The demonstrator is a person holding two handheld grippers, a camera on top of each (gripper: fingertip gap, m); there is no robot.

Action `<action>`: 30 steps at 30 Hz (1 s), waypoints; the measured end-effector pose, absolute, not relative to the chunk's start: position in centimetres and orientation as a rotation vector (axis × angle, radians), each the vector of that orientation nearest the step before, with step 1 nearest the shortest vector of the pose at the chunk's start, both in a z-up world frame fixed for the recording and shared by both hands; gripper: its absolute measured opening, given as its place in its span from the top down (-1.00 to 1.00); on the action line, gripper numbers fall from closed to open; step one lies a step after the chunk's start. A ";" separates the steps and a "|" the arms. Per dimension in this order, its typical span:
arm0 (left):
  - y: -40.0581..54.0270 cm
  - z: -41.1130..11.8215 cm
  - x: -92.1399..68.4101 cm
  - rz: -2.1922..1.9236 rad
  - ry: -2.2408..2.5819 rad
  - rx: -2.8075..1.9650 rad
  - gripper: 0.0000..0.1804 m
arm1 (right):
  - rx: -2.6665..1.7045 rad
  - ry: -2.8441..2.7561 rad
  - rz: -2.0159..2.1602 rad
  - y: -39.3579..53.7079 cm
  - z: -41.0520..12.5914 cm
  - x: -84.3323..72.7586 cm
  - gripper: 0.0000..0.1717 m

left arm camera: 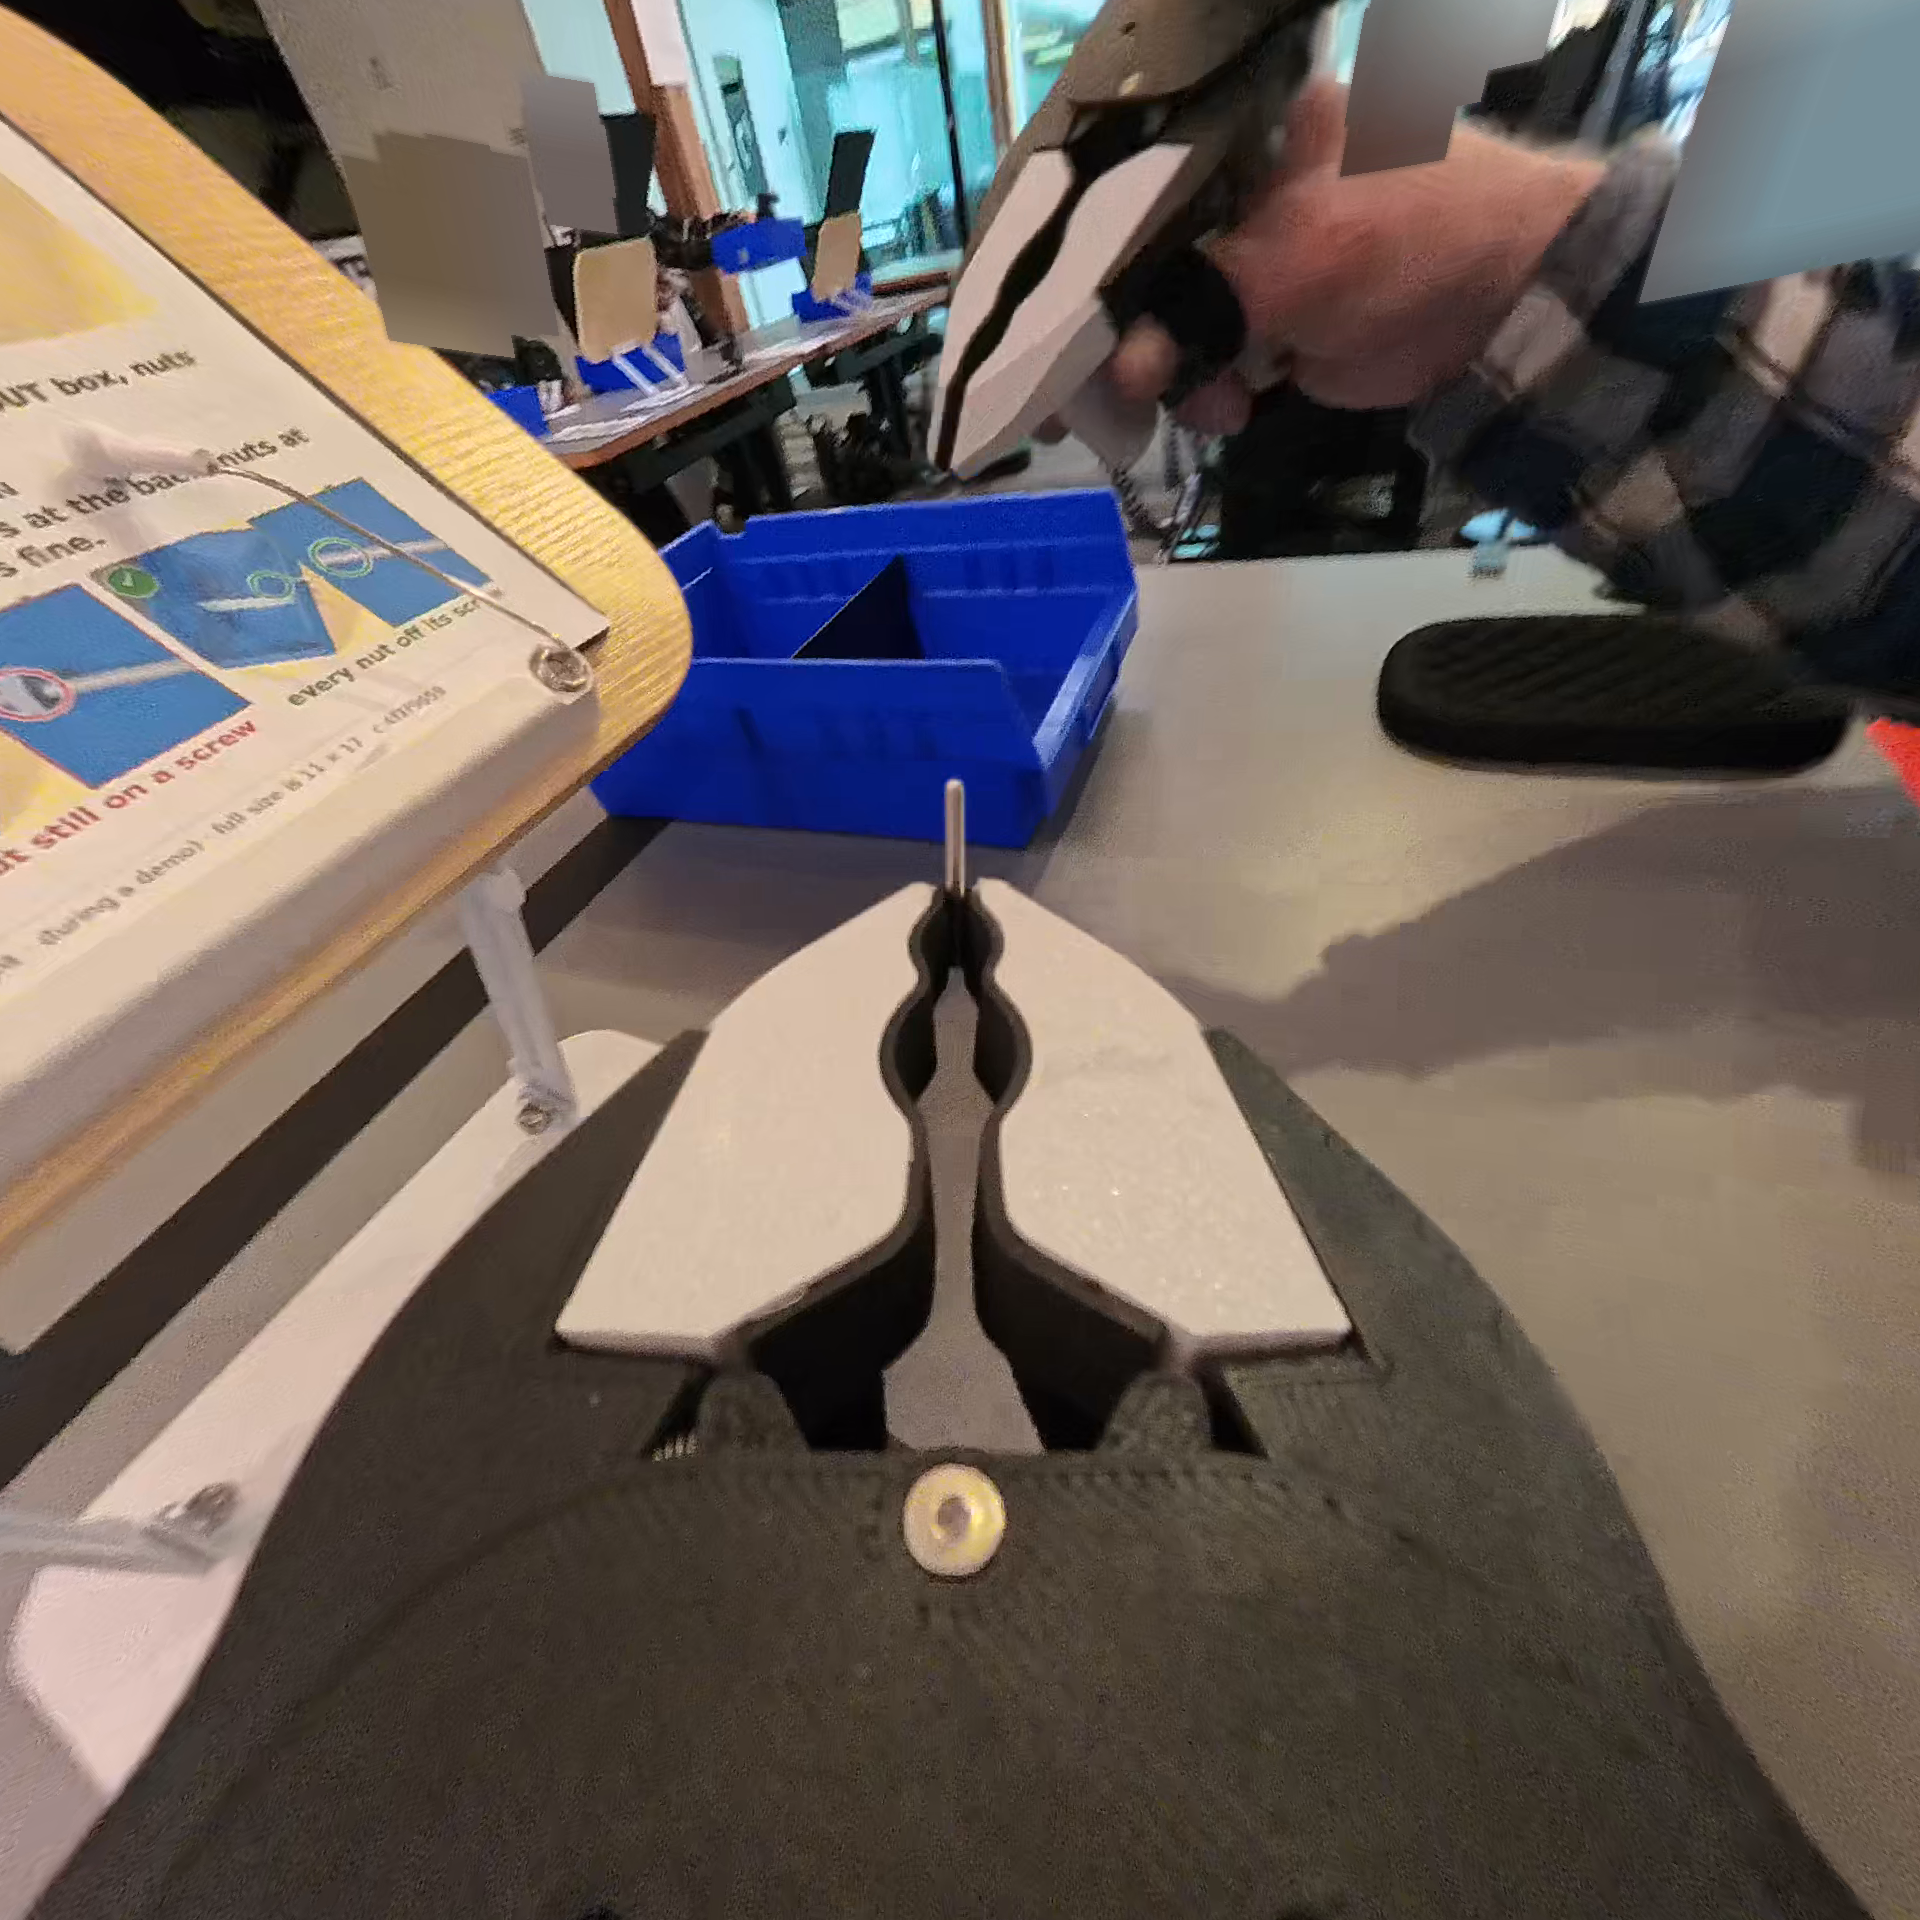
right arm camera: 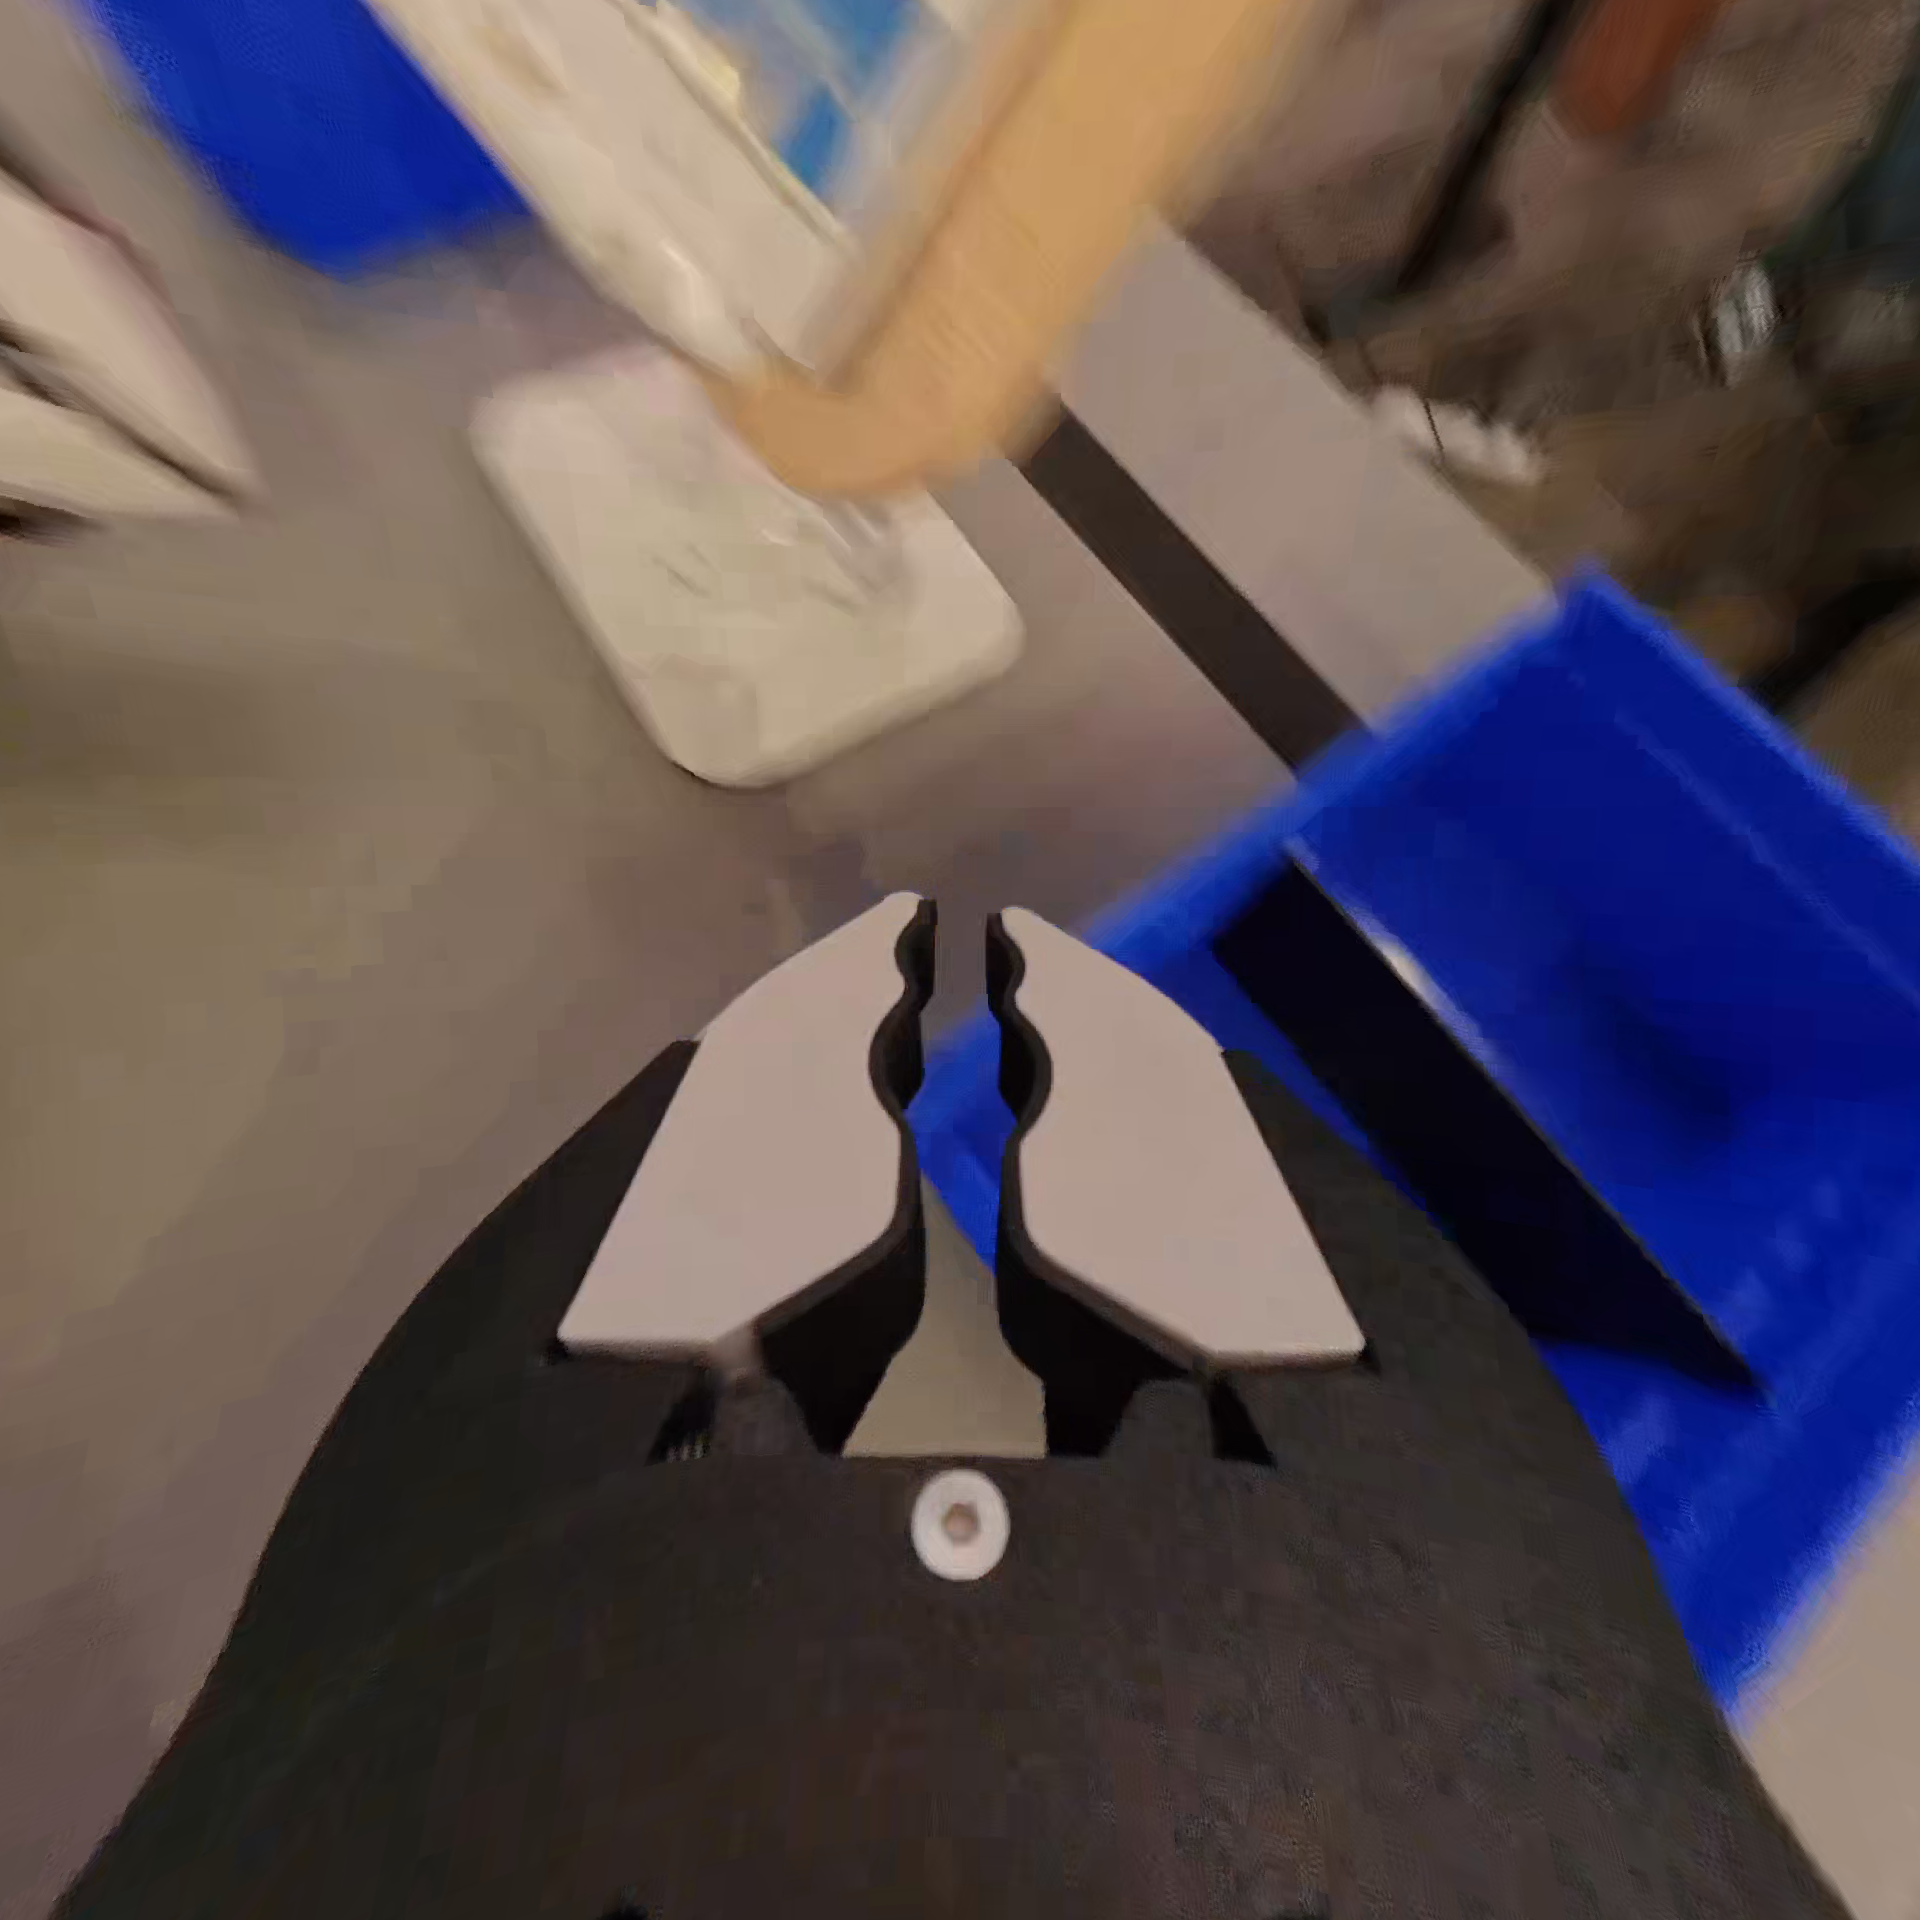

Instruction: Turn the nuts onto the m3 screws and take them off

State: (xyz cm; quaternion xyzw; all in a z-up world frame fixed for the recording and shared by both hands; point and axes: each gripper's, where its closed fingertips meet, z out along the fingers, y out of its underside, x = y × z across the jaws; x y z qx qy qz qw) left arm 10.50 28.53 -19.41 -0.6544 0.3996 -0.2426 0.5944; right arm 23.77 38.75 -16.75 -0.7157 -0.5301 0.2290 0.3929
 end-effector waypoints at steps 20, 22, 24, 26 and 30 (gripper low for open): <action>25.5 -16.9 12.1 -0.913 0.916 -1.403 0.98 | -1.282 -1.517 1.152 24.7 -14.8 8.8 0.97; 25.5 -16.8 12.1 -0.927 0.905 -1.396 0.98 | -1.287 -1.518 1.153 24.7 -14.7 8.9 0.97; 25.2 -16.2 12.1 -0.960 0.896 -1.367 0.92 | -1.279 -1.511 1.150 24.7 -14.2 9.1 0.97; 25.2 -16.3 11.8 -0.939 0.917 -1.397 0.74 | -1.272 -1.493 1.085 25.5 -13.3 10.0 0.97; 25.4 -16.8 10.6 -0.881 0.934 -1.417 0.99 | -1.316 -1.394 0.905 30.4 -10.3 14.2 0.97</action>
